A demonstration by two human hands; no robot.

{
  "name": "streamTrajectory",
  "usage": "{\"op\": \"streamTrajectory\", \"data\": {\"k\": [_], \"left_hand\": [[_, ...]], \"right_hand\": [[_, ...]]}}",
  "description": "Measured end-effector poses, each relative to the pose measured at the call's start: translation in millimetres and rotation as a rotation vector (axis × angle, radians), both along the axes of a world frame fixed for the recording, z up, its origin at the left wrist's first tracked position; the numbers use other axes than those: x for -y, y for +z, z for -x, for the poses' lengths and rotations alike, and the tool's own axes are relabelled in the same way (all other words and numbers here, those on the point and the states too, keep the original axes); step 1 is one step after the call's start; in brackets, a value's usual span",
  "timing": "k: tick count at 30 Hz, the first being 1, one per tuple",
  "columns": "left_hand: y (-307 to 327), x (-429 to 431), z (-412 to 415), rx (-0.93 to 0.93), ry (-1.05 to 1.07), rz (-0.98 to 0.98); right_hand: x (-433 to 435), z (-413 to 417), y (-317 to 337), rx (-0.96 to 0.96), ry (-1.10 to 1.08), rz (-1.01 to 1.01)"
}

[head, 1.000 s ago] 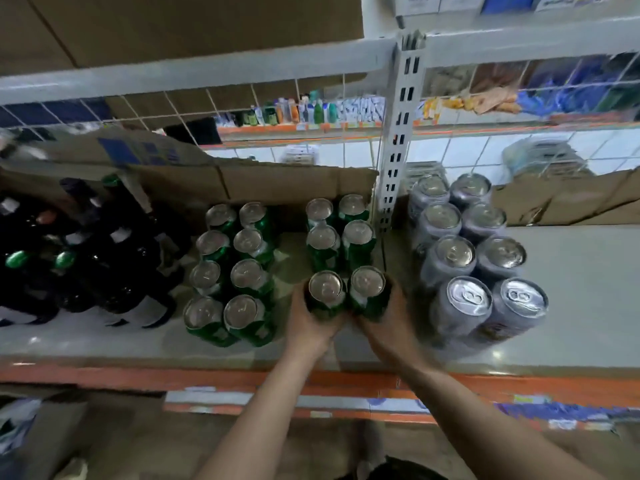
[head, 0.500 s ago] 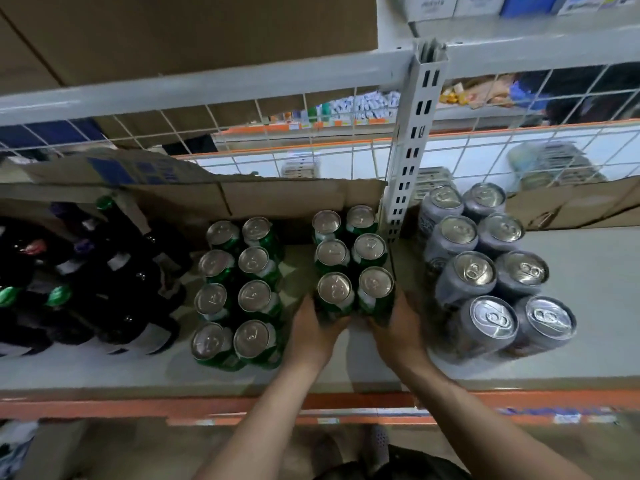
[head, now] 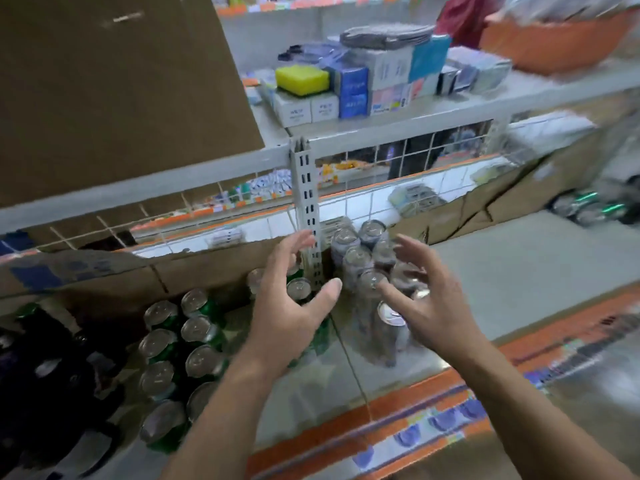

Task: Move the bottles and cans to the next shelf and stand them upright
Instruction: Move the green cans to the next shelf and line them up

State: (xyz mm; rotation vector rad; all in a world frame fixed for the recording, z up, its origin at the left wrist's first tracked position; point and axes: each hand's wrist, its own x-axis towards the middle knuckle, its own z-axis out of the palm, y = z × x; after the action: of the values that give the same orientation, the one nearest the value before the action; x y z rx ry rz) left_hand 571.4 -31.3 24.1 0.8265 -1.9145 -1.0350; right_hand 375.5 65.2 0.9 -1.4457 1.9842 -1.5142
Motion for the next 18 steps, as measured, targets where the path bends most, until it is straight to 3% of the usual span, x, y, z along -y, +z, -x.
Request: {"op": "streamTrajectory", "data": {"k": [6, 12, 18], "left_hand": [[5, -34, 115, -0.011, -0.241, 0.004], [-17, -80, 275, 0.072, -0.443, -0.001], [-72, -103, 459, 0.163, -0.42, -0.097]], "right_hand": [[-70, 100, 3, -0.01, -0.273, -0.043], [-140, 241, -15, 0.107, -0.51, -0.134], [-172, 414, -73, 0.306, -0.58, -0.258]]}}
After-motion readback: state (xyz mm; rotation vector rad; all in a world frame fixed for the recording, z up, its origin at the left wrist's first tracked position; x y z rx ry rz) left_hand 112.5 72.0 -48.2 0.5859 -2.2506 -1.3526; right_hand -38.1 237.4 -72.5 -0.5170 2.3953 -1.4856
